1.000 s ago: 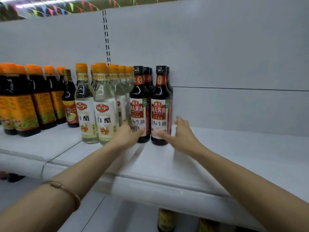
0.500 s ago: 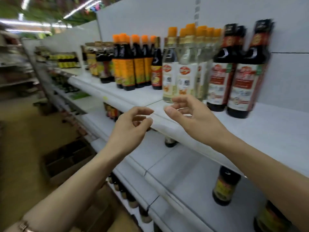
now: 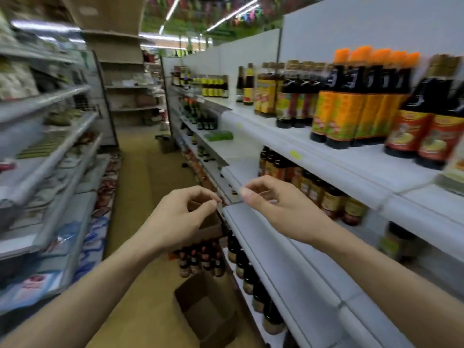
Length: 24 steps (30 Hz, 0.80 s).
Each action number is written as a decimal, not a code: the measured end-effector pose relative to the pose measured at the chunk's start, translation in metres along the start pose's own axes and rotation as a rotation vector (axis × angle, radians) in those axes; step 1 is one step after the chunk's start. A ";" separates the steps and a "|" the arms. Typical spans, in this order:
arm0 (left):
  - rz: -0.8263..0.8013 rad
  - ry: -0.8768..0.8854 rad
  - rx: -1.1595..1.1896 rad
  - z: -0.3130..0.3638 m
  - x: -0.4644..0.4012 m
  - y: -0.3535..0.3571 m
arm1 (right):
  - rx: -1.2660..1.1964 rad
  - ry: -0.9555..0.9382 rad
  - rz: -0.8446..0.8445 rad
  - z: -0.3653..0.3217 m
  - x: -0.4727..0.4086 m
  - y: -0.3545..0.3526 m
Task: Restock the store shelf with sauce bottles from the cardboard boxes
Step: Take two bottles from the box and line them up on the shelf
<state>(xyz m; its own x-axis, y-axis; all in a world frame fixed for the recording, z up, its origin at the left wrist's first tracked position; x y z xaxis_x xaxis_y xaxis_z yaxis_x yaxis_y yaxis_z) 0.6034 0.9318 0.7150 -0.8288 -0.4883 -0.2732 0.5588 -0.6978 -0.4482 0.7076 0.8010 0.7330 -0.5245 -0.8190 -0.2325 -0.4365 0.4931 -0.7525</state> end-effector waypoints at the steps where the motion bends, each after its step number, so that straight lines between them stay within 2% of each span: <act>1: -0.005 0.006 -0.051 -0.014 -0.005 -0.018 | -0.005 -0.016 -0.011 -0.009 -0.020 0.018; 4: 0.038 0.054 -0.139 -0.050 -0.017 -0.063 | -0.066 -0.046 -0.021 -0.028 -0.070 0.064; 13: 0.231 -0.006 -0.043 -0.179 -0.083 -0.183 | -0.116 0.002 -0.128 -0.027 -0.211 0.160; 19: -0.009 -0.168 -0.218 -0.260 -0.186 -0.204 | -0.144 -0.007 -0.113 -0.003 -0.339 0.193; 24: -0.065 -0.200 -0.278 -0.291 -0.279 -0.233 | -0.161 -0.002 -0.158 0.009 -0.451 0.220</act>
<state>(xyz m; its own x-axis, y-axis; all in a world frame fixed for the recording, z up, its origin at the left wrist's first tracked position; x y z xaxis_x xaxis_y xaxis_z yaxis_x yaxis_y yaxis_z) 0.6964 1.3830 0.6475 -0.8250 -0.5598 -0.0772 0.4536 -0.5746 -0.6813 0.8551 1.2760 0.6669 -0.4394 -0.8901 -0.1210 -0.6240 0.3993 -0.6717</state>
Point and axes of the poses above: each hand's wrist, its own x-axis away from the middle knuckle, its own y-axis out of the palm, z = x × y, the point moved 8 cm from there along -x, towards the middle knuckle, and after that the axes turned 12 degrees about x, right-handed, at the moved point
